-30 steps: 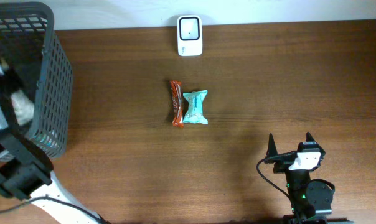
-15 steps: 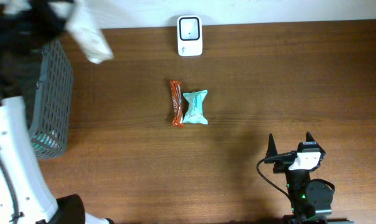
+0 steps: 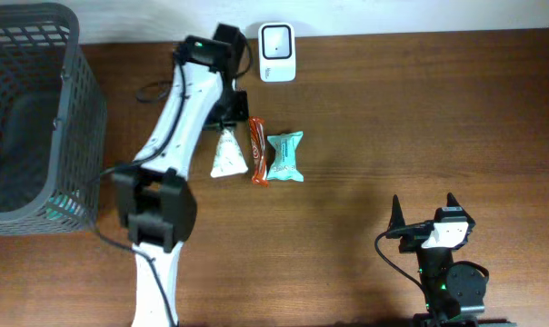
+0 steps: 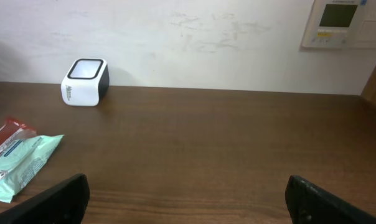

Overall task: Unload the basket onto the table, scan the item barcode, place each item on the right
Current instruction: 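Lay the white-gold tube left of the snack bar with the left gripper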

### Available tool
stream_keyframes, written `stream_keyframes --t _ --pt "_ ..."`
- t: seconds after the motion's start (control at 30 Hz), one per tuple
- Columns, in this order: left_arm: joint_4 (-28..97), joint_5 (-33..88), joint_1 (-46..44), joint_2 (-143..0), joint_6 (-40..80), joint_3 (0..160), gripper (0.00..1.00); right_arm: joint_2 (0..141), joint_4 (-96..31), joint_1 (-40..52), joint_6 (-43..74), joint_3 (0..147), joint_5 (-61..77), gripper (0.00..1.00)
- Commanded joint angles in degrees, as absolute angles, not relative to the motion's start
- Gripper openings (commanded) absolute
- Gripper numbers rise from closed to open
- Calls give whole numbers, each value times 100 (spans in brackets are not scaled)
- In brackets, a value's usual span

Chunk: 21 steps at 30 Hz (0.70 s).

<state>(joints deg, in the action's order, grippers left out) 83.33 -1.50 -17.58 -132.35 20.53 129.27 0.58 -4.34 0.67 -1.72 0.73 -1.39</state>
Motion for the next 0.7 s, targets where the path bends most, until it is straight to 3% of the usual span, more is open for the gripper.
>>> stream_keyframes --t 0.0,0.1,0.17,0.2,0.3,0.43,0.47,0.5,0.53,0.67 --pt "8364 -279 -1758 -13736 1962 12999 0 32 -464 36 -169 32 -150 99" --pt "8296 -235 -1763 -13998 1962 12999 7 32 -464 36 -169 32 -150 99" --pt "8154 -235 -1785 -14009 1962 12999 21 32 -464 36 -169 32 -150 99" --pt "8121 -235 -1789 -14009 1962 12999 38 32 -464 36 -169 32 -150 99" --pt "8173 -233 -1763 -13992 1962 13308 40 32 -464 36 -169 32 -150 99" --pt "8993 -32 -1387 -13963 1962 15819 42 43 -462 36 -169 32 -148 99" --pt "9135 34 -1199 -13933 1962 16715 55 43 -462 36 -169 32 -150 99" --pt "9190 40 -1011 -13898 1962 17515 82 43 -462 36 -169 32 -150 99" --pt "9052 40 -784 -13756 1962 17981 99 43 -462 36 -169 32 -150 99" --pt "8298 21 349 -12549 1966 17941 99 43 -462 36 -169 32 -150 99"
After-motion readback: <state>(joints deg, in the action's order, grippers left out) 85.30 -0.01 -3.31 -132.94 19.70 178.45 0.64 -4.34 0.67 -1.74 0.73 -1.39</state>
